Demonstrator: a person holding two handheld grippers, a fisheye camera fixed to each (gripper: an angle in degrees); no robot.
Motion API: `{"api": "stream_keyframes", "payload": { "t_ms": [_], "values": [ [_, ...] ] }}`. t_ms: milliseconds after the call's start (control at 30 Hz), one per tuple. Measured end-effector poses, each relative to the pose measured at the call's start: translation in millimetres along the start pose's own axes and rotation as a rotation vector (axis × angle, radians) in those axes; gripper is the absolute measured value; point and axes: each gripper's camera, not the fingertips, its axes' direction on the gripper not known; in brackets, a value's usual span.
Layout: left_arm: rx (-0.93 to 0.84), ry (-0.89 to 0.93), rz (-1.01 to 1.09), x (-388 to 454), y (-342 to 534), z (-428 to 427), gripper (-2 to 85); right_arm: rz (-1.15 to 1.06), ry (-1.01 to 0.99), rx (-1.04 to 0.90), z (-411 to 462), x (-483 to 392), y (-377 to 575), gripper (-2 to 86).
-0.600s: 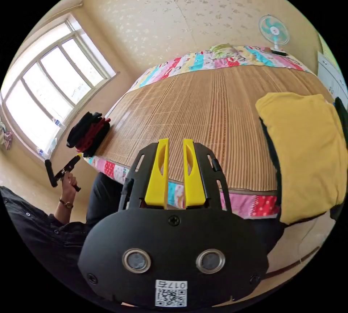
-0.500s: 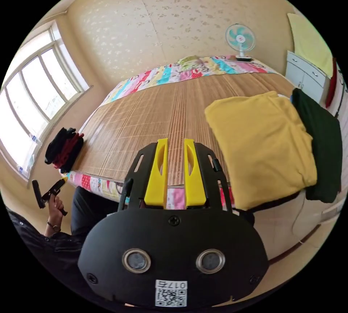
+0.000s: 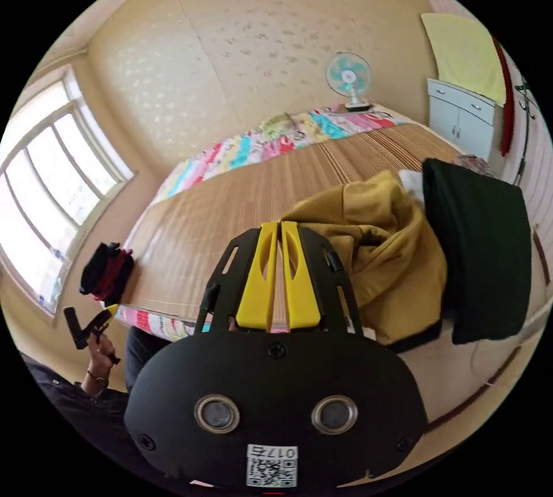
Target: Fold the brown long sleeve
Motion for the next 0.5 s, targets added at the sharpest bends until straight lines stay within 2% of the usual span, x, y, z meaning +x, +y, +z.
{"api": "stream_keyframes", "payload": {
  "t_ms": [33,100,167,233,300,400,500],
  "values": [
    [-0.005,0.016,-0.001,-0.1,-0.1,0.5,3.8,-0.068,-0.133,0.039,-3.1,-23.4,-12.7,2.0],
    [-0.025,0.021,0.004,-0.7,0.0,1.7,3.7,-0.183,-0.259,0.049,0.2,-61.3,-23.2,1.9],
    [-0.047,0.015,0.001,-3.7,1.3,2.6,3.7,-0.276,-0.351,0.008,13.0,-95.4,-23.4,2.1],
    [-0.061,0.018,-0.034,-13.5,4.7,2.3,4.3,-0.367,-0.486,-0.133,43.8,-125.8,-12.8,2.6],
    [-0.057,0.035,-0.072,-23.2,7.7,0.0,4.6,-0.417,-0.515,-0.174,64.2,-133.3,1.3,3.3],
    [-0.053,0.057,-0.123,-37.8,11.6,-4.9,4.7,-0.278,-0.500,-0.177,92.7,-107.7,8.7,6.6],
    [-0.077,0.050,-0.125,-47.3,11.1,-6.0,4.8,-0.170,-0.389,-0.200,126.1,-71.3,3.9,10.0]
  ]
}}
